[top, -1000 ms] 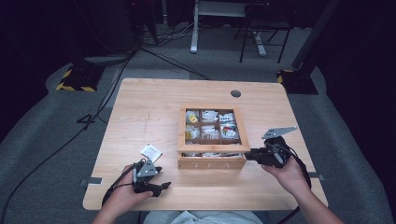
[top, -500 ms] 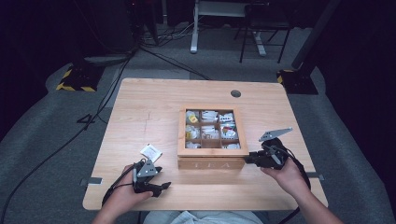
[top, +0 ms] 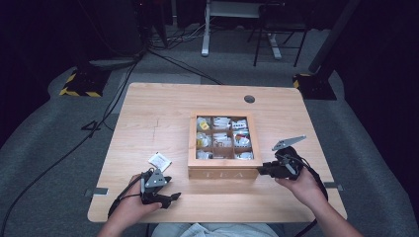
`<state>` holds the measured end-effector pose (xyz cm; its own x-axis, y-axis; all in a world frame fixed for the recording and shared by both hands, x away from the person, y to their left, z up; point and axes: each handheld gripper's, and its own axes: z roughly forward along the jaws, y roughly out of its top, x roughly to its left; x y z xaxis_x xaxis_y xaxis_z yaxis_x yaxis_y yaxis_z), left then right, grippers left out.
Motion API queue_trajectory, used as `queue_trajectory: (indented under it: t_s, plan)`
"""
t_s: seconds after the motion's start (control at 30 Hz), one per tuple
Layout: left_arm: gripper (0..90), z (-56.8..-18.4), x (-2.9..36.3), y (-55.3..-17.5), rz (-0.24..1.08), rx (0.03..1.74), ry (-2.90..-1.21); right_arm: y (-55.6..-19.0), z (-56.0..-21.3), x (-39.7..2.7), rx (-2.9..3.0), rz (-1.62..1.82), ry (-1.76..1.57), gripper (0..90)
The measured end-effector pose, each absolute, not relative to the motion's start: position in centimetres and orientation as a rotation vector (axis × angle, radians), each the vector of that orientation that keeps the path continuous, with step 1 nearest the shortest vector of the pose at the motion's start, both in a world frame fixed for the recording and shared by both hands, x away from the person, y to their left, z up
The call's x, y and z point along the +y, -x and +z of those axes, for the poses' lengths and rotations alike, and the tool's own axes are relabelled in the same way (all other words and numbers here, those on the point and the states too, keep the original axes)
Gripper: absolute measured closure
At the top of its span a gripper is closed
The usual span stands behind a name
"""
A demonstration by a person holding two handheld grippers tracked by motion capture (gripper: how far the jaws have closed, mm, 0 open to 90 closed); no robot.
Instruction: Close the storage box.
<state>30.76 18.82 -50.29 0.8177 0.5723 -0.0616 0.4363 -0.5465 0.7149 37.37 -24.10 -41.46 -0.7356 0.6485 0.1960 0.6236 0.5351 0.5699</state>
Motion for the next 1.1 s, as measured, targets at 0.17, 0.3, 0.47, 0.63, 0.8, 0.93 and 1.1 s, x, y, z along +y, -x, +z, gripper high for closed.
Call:
queue_trajectory:
  t_s: [0.17, 0.3, 0.47, 0.63, 0.8, 0.93, 1.1]
  plan:
    - [31.8, -50.3, 18.8, -30.8, 0.230, 0.736, -2.236, -37.4, -41.5, -24.0, 2.723, 0.977, -1.129, 72.6]
    - [31.8, -50.3, 18.8, -30.8, 0.229, 0.737, -2.235, -37.4, -41.5, -24.0, 2.723, 0.965, -1.122, 72.3]
    - [31.7, -50.3, 18.8, -30.8, 0.227, 0.737, -2.234, -37.4, -41.6, -23.8, 2.700, 0.959, -1.101, 58.5]
    - [31.6, -50.3, 18.8, -30.8, 0.225, 0.737, -2.234, -37.2, -41.3, -24.1, 2.665, 1.034, -1.086, 53.1]
    - [31.6, -50.3, 19.1, -30.7, 0.227, 0.747, -2.230, -37.2, -40.9, -24.6, 2.605, 1.071, -1.051, 49.4]
    - [31.7, -50.3, 19.7, -30.5, 0.249, 0.774, -2.224, -37.7, -40.1, -25.8, 2.530, 1.128, -1.058, 47.7]
    - [31.6, -50.3, 20.4, -30.2, 0.276, 0.804, -2.224, -38.7, -39.7, -27.3, 2.451, 1.153, -1.054, 44.7]
